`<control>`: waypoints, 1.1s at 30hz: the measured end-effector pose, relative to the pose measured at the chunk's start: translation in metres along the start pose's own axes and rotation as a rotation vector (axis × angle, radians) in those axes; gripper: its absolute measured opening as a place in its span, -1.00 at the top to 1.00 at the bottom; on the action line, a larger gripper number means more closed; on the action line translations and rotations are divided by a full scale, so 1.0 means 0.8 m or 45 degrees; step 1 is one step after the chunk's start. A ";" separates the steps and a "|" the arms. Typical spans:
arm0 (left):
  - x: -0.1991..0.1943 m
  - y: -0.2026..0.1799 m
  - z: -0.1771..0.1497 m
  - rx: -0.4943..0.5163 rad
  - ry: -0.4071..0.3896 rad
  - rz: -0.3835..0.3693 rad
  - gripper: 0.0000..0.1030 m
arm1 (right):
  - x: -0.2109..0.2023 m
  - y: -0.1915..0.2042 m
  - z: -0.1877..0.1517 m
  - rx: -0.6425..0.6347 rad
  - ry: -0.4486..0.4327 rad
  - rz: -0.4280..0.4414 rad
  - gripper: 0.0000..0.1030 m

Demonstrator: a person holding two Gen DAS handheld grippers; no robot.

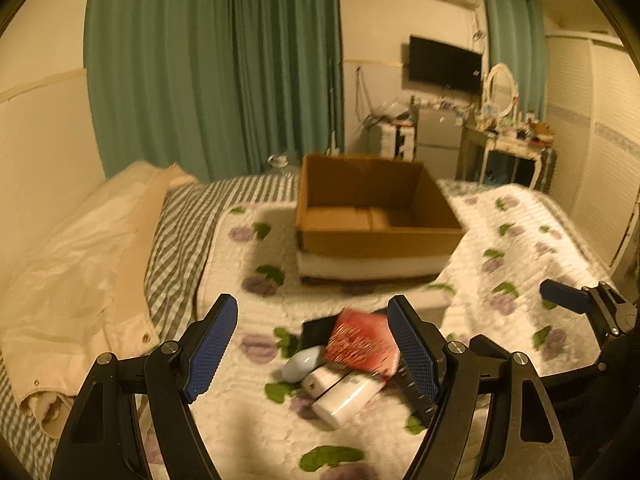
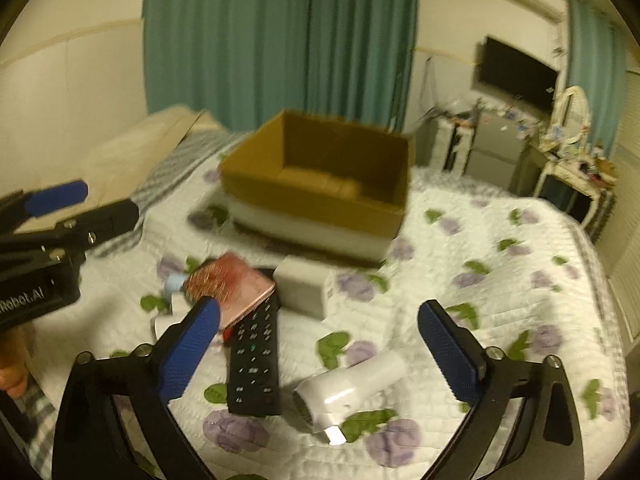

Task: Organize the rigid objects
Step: 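Grasp the black remote with the right tool while the left tool approaches the pink card case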

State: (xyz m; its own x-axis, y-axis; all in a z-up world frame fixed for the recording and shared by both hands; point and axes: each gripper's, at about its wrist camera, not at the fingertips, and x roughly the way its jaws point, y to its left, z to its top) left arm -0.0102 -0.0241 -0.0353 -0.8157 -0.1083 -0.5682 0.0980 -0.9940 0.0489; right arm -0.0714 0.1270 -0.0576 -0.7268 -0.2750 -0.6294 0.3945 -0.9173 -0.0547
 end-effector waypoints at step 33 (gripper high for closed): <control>0.082 -0.064 -0.035 0.113 0.369 -0.141 -0.56 | 0.035 -0.058 -0.011 -0.063 0.134 0.176 0.62</control>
State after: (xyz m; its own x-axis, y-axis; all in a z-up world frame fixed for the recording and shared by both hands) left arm -0.0530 0.0200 -0.0984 -0.6211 -0.0028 -0.7837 -0.0428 -0.9984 0.0375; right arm -0.1052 0.1646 -0.0790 -0.6019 -0.3637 -0.7109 0.5157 -0.8567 0.0016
